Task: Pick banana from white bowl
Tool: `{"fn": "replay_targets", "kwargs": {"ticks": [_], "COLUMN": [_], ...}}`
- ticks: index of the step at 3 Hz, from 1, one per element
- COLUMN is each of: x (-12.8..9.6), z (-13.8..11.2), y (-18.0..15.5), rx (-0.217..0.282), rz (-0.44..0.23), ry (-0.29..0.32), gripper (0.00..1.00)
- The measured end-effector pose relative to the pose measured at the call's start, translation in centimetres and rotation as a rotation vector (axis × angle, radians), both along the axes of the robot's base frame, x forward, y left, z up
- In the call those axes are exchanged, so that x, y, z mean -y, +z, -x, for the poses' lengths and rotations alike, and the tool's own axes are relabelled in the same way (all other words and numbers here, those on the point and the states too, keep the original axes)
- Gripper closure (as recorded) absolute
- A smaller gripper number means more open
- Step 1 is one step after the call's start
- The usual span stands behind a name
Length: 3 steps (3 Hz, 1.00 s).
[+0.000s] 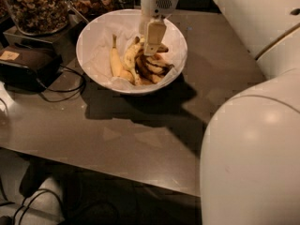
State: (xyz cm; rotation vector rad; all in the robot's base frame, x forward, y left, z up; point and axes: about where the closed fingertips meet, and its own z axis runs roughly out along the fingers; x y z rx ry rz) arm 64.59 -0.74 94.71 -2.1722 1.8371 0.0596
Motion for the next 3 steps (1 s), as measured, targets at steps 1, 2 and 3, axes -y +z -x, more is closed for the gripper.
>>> {"fn": "replay_targets", "kwargs": {"ticks": [1,2,3], "x": [0.8,1.3,1.5], "z": [-0.7,-1.2,-1.2], "y": [-1.2,-2.4,-3.3], "rx": [-0.022,-0.044,-0.053], "rz": [0.007,0.013,0.022], "ry": [-0.018,-0.030,-0.031], "gripper": [0.44,0.45,0.64]}}
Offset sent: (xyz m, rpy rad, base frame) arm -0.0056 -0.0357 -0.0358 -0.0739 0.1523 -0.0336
